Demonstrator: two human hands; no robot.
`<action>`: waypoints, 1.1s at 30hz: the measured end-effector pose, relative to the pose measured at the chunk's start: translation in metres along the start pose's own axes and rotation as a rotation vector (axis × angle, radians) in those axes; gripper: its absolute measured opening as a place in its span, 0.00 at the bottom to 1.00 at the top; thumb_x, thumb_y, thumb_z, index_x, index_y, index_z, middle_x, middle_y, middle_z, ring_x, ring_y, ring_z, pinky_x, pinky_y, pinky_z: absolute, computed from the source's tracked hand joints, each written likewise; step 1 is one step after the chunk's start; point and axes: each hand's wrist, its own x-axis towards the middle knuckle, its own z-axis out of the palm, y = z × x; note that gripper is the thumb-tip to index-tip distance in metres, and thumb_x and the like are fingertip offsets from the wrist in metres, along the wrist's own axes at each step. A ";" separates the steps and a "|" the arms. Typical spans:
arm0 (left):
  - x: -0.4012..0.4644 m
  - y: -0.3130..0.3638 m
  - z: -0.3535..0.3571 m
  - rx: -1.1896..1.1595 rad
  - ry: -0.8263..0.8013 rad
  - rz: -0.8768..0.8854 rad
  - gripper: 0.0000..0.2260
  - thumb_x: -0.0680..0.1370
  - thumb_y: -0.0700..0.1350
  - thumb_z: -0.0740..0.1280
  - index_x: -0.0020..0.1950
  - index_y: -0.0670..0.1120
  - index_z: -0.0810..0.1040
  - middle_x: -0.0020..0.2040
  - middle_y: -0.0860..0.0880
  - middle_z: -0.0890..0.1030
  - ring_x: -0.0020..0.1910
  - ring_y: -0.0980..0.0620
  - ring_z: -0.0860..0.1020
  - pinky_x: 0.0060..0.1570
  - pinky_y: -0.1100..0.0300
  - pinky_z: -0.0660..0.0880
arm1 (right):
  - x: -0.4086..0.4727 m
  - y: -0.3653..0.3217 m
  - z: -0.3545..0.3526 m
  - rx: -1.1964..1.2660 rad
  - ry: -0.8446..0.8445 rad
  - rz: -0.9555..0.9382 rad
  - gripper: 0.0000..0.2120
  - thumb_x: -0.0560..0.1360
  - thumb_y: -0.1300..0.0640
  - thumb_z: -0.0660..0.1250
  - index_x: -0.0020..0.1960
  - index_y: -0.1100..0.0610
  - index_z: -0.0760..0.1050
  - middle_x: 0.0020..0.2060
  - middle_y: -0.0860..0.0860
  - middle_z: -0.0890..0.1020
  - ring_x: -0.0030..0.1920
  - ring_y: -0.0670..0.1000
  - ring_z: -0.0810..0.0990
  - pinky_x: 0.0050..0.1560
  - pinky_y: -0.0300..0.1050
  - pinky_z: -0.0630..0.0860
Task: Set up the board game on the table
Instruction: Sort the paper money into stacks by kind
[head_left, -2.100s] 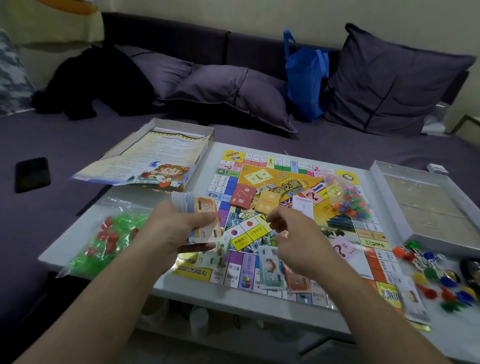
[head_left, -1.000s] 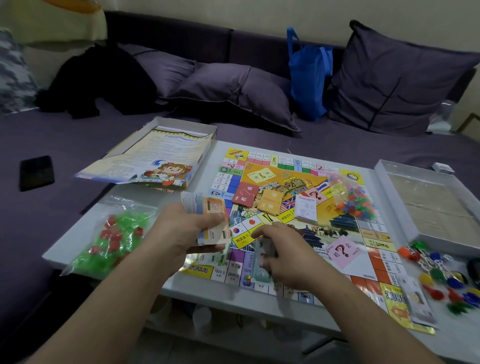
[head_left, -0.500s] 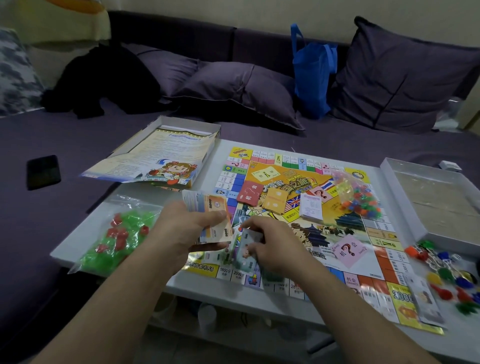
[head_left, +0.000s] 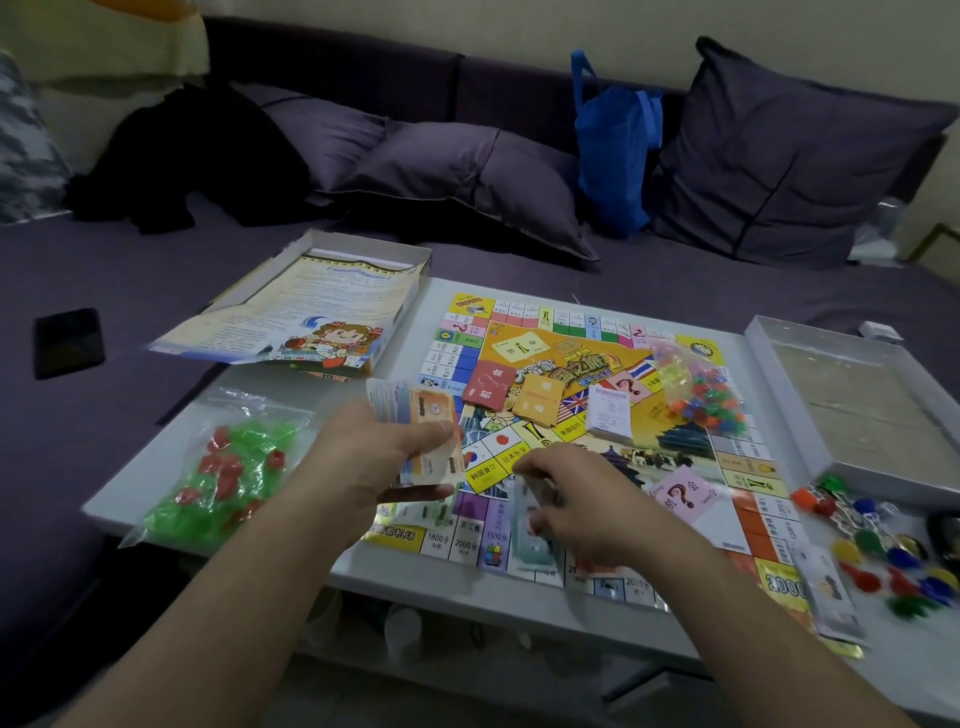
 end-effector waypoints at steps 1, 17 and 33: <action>0.000 0.000 0.000 0.001 -0.001 -0.001 0.13 0.75 0.36 0.77 0.58 0.39 0.82 0.48 0.38 0.87 0.44 0.37 0.88 0.36 0.44 0.85 | 0.000 0.001 0.002 -0.018 -0.008 -0.010 0.25 0.76 0.56 0.77 0.71 0.48 0.75 0.63 0.46 0.76 0.62 0.50 0.75 0.63 0.48 0.76; 0.001 -0.003 0.001 0.018 0.010 -0.014 0.14 0.74 0.36 0.78 0.58 0.38 0.82 0.49 0.38 0.87 0.45 0.37 0.88 0.42 0.40 0.85 | 0.003 0.000 0.010 -0.097 -0.061 -0.014 0.24 0.74 0.53 0.78 0.66 0.45 0.73 0.64 0.46 0.70 0.66 0.50 0.67 0.67 0.52 0.74; 0.006 0.002 -0.014 -0.019 0.053 -0.004 0.13 0.73 0.35 0.78 0.57 0.37 0.82 0.48 0.38 0.88 0.45 0.37 0.88 0.39 0.44 0.85 | 0.015 -0.018 0.005 0.194 0.024 0.098 0.16 0.73 0.66 0.77 0.53 0.52 0.76 0.51 0.48 0.80 0.49 0.49 0.80 0.46 0.53 0.85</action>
